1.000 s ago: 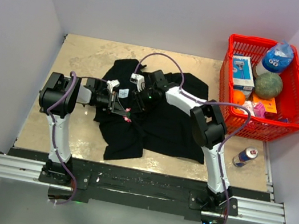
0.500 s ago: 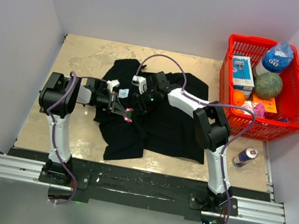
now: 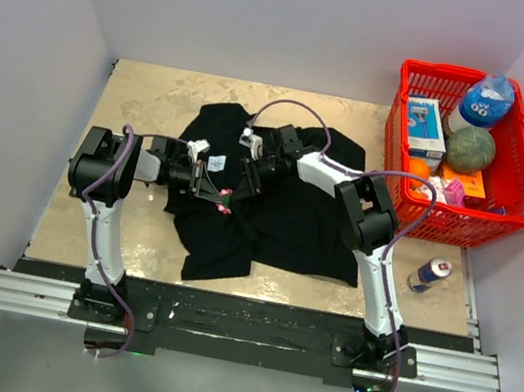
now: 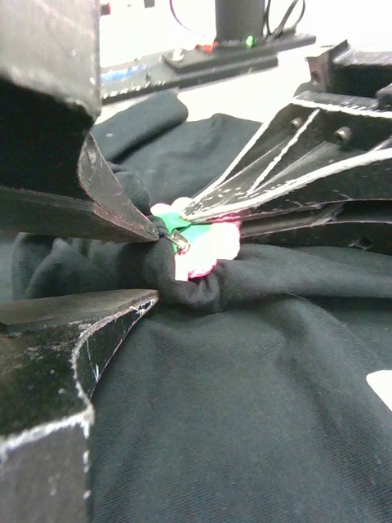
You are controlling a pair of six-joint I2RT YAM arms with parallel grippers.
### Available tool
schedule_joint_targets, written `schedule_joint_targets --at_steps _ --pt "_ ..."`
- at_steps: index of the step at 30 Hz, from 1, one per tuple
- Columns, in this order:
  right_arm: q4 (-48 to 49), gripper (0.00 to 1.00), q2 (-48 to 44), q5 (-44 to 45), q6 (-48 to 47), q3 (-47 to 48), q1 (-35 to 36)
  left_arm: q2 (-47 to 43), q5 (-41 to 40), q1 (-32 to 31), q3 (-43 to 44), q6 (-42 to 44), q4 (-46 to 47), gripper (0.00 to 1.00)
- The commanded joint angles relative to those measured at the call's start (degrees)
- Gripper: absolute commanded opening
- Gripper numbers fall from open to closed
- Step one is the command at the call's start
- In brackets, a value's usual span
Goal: Remove the brooch from the garment
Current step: Remove the brooch from the clothes.
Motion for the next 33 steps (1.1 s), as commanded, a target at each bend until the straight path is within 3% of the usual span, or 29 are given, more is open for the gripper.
schedule_joint_targets --at_steps 1,10,33 --pt "6.2 0.34 1.0 -5.1 6.9 1.3 0.5 2.3 -7.1 -0.2 -1.3 2.8 1.4 0.0" --pt "12.5 0.32 2.3 -9.1 13.8 -0.4 -0.1 2.3 -7.1 -0.3 -1.2 2.8 1.3 0.0" --pt "14.5 0.34 4.6 -13.7 15.6 -1.3 -0.3 2.3 -7.1 -0.2 -1.3 3.1 1.0 0.0"
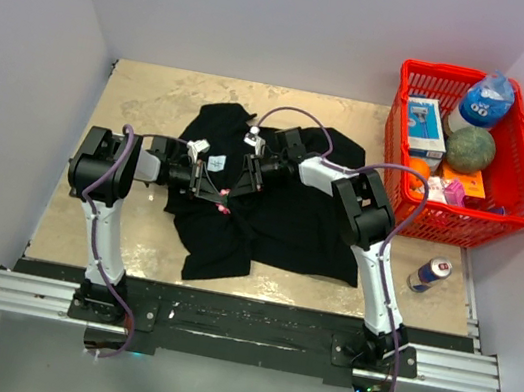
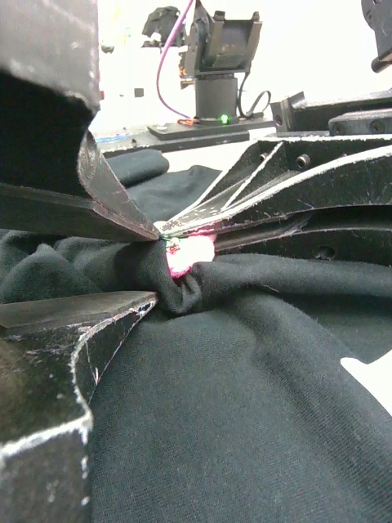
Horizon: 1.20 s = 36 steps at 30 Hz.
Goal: Remove the brooch from the garment
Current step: Remove the brooch from the clothes.
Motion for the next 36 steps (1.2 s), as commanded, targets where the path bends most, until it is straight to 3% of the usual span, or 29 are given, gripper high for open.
schedule_joint_targets --at_steps 1,28,36 --pt "1.2 0.34 0.9 -2.9 0.9 0.1 1.3 2.3 -7.1 -0.3 -1.2 3.0 1.0 0.0" --pt "-12.1 0.32 0.5 15.6 -9.8 3.7 4.6 1.6 -8.2 -0.4 -1.6 3.9 0.5 0.0" --pt "-14.9 0.39 -5.2 5.5 -15.4 4.6 2.7 1.0 -8.8 -0.2 -1.1 5.1 -1.2 0.0"
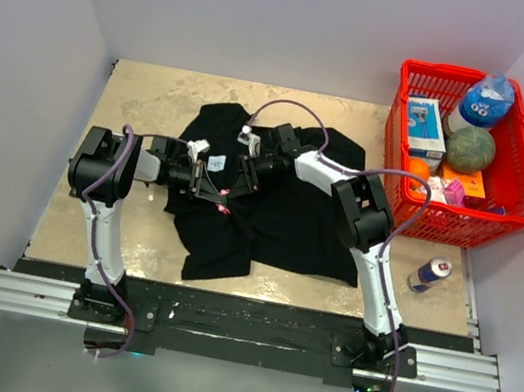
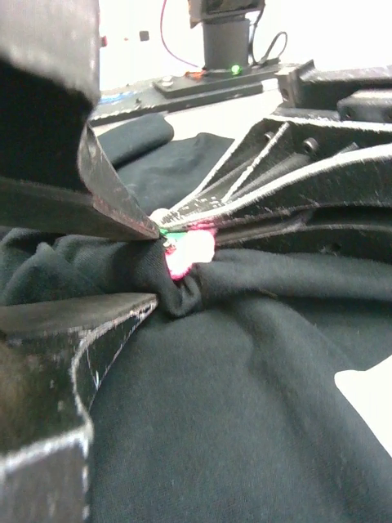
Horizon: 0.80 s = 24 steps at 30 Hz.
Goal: Remove the brooch from the garment
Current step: Remove the brooch from the clothes.
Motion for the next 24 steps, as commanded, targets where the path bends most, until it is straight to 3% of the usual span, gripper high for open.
schedule_joint_targets --at_steps 1,6,13,18,24 --pt "-4.6 0.4 -5.7 -1.5 -6.9 0.3 0.2 0.4 -9.1 -0.2 -1.1 5.4 -1.4 0.0" --pt "-9.1 0.45 -11.1 -0.4 -10.8 1.1 -4.6 -2.1 -10.2 -0.1 -1.2 6.5 -2.1 0.0" --pt "-11.9 0.46 -12.6 8.0 -16.9 -1.7 -4.6 -8.9 -12.8 -0.2 0.2 8.8 -5.1 0.0" --pt "-16.9 0.46 -12.5 12.6 -24.4 -1.8 -4.5 -8.6 -16.5 -1.3 9.6 19.3 -22.4 0.0" --pt "-19.4 0.44 -12.3 18.9 -29.7 -1.7 -2.3 -7.2 -27.1 -5.0 21.4 31.5 -42.4 0.0"
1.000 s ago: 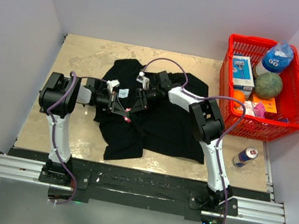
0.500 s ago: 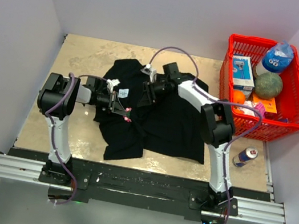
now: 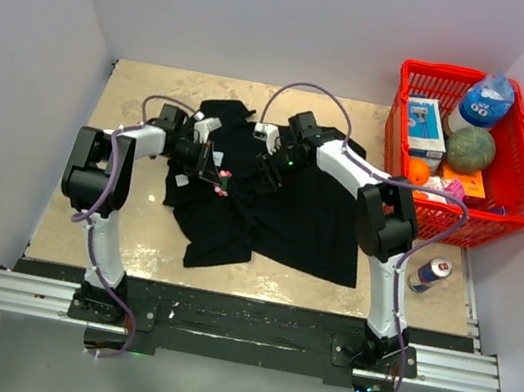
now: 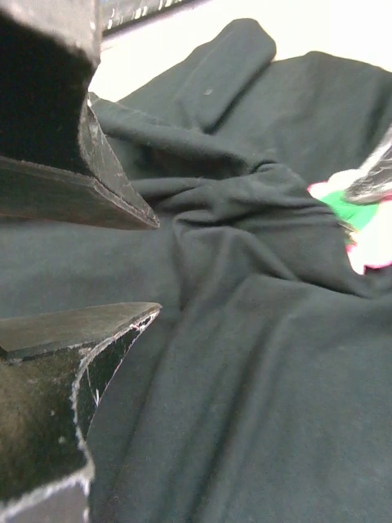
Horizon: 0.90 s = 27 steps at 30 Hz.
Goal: Remove the brooch from the garment
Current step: Remove the brooch from the clothes.
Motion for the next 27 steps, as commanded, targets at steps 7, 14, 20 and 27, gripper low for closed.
schedule_joint_targets --at_steps 7,14,20,27 --pt "3.7 0.41 0.5 14.9 2.1 -2.7 1.9 -1.3 -22.3 -7.7 13.6 18.5 -27.2 0.0" --pt "1.9 0.4 2.6 20.6 2.7 -2.7 1.8 -8.1 -37.8 -9.3 12.1 20.2 -27.5 0.0" --pt "2.2 0.41 4.2 21.2 5.8 -3.5 1.7 -12.6 -47.5 -9.5 11.8 26.1 -30.6 0.0" --pt "1.3 0.4 5.2 21.6 6.6 -3.4 1.8 -15.5 -51.7 -11.9 13.3 30.0 -36.0 0.0"
